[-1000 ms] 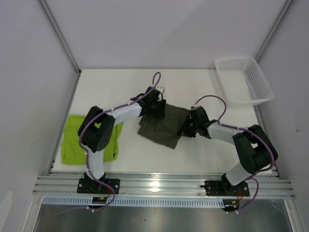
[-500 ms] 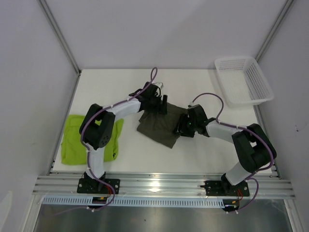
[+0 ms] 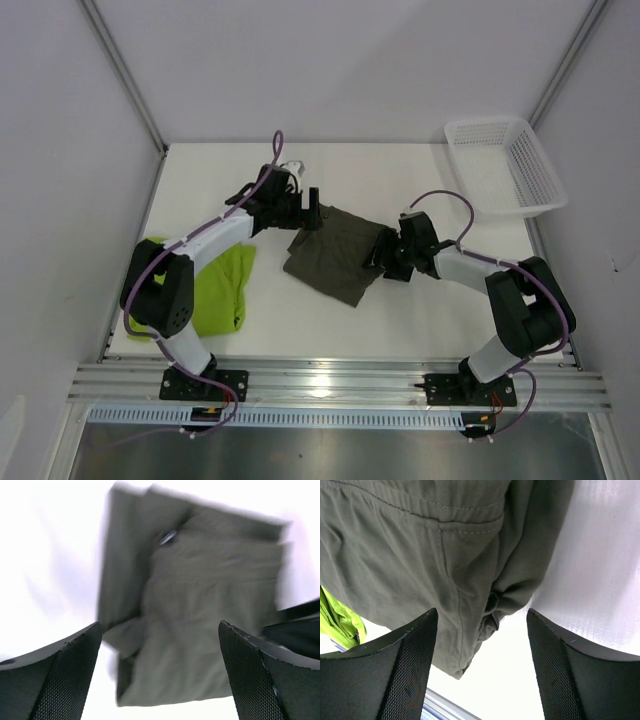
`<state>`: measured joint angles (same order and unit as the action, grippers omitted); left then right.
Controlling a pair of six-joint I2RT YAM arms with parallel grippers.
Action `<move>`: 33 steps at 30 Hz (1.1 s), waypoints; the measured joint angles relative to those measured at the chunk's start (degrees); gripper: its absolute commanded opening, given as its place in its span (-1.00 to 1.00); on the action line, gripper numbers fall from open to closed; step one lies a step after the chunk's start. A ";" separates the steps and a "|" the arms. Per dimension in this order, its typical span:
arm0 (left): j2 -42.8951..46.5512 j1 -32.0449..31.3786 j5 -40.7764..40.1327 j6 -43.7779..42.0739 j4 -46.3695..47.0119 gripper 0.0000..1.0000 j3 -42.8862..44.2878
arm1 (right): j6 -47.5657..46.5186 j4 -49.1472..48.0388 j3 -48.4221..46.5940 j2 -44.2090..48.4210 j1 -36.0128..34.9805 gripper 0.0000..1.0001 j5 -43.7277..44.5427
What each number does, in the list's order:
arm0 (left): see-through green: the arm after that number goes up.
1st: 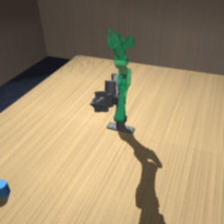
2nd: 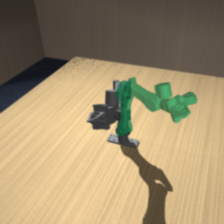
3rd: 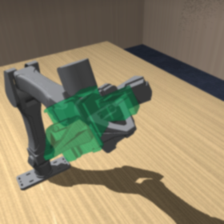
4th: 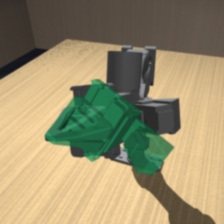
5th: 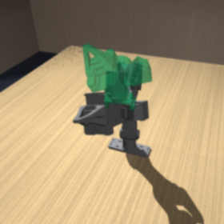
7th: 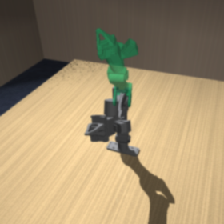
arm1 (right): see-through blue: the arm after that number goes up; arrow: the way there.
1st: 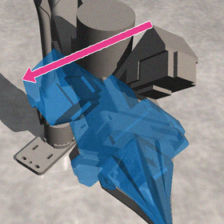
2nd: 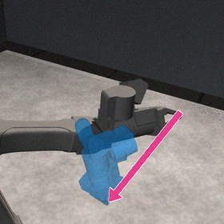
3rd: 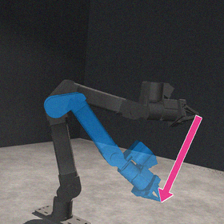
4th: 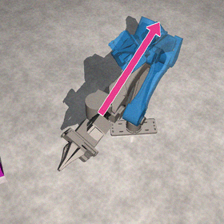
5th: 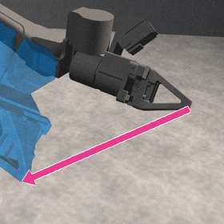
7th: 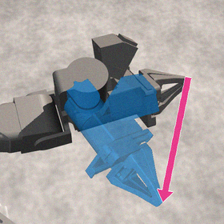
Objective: Fold and stack the shorts
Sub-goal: Fold the shorts
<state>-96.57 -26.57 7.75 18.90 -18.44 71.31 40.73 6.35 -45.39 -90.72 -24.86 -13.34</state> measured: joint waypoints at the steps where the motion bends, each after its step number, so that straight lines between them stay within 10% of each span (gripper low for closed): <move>1: -0.31 0.52 0.00 0.00 0.17 0.98 -1.31 | 0.00 0.00 0.00 -0.07 0.09 0.47 0.00; 20: -10.71 2.01 2.95 -0.85 9.75 0.93 -6.21 | 0.72 -1.99 -6.51 -8.17 -0.63 0.10 -0.26; 33: -12.48 2.23 2.95 1.14 16.22 -0.34 -7.80 | 1.25 -4.74 -8.37 -11.72 -2.40 -0.77 -0.20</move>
<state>-109.06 -24.34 10.70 20.03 -2.22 63.51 41.98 1.61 -53.76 -102.43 -27.27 -13.54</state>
